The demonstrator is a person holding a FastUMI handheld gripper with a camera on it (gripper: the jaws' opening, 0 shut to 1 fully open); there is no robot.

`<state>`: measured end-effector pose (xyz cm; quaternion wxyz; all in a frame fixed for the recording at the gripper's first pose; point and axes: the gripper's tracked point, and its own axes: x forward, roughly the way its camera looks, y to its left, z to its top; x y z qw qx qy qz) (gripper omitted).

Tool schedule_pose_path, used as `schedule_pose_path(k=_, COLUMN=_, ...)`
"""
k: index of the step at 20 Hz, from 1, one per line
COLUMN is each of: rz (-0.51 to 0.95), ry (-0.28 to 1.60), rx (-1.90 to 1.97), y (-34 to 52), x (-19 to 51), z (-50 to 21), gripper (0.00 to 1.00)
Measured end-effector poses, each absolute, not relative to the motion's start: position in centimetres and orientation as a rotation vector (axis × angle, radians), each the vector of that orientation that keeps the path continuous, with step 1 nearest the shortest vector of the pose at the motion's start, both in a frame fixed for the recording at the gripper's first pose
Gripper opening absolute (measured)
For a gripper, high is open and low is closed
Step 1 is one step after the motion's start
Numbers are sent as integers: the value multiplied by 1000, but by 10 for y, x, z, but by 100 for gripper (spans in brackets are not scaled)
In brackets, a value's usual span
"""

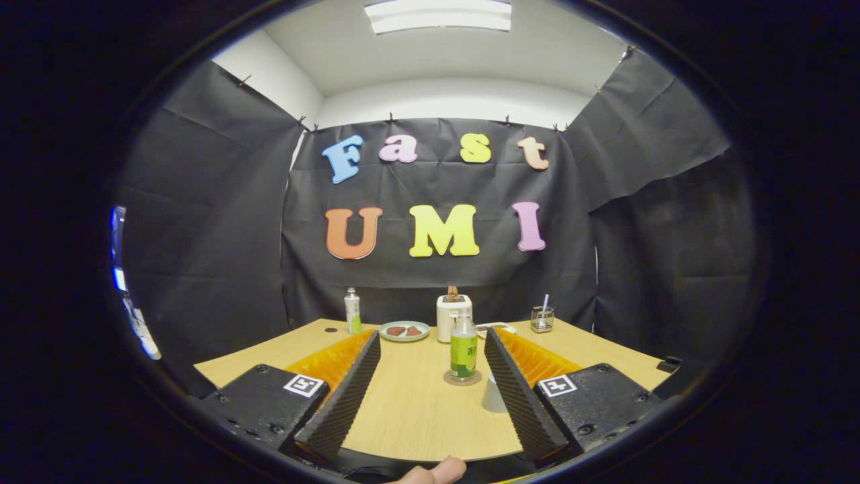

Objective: Take the bottle from table, then pour the juice into the cup, finally place the bottle on the coaster

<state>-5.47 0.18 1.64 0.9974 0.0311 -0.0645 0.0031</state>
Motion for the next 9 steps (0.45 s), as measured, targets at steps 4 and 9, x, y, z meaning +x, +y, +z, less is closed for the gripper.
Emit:
schedule_pose_path(k=4, rz=-13, ry=-131, rx=76, y=-7, x=-57, z=16, gripper=100)
schedule_pose_path(k=9, rz=-29, ry=-129, rx=109, y=-16, x=-61, z=12, gripper=100)
